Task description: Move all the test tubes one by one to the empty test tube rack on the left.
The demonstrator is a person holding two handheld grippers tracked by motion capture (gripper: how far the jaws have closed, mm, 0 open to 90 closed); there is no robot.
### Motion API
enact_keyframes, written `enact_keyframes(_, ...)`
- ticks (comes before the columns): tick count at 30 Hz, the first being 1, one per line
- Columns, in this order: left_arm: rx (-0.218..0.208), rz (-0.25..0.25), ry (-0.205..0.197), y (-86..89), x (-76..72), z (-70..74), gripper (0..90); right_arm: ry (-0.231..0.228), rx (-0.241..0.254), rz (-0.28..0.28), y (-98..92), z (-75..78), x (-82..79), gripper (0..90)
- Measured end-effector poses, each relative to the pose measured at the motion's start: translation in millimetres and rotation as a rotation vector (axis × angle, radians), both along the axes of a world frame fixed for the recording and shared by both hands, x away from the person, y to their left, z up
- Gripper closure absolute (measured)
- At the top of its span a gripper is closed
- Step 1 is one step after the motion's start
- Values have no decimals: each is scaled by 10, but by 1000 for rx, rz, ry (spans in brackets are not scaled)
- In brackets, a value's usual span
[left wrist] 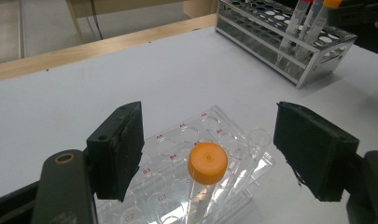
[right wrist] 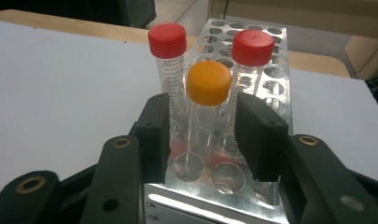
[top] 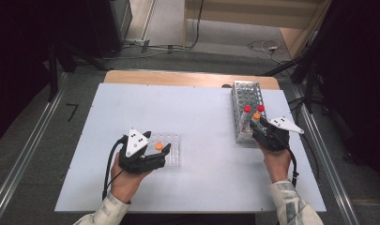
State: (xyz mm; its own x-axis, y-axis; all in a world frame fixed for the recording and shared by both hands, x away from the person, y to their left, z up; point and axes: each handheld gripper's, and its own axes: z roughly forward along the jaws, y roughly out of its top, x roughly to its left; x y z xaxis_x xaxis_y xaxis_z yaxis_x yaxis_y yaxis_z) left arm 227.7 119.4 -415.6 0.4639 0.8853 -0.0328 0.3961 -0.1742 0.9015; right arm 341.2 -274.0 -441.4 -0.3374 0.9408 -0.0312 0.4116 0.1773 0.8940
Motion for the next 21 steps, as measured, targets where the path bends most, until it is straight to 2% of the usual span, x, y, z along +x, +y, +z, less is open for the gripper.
enact_keyframes(5,0,1,4,-9,1,-13,246,18,-13,-3,23,-74,77,590)
enact_keyframes(13,0,-4,3,-15,5,-17,245,18,-24,-7,58,-137,151,699)
enact_keyframes(17,-1,-5,8,-15,8,-22,226,2,-24,-5,57,-116,134,707)
enact_keyframes(21,-7,0,3,-21,4,-16,208,-19,-5,-7,40,-55,98,709)
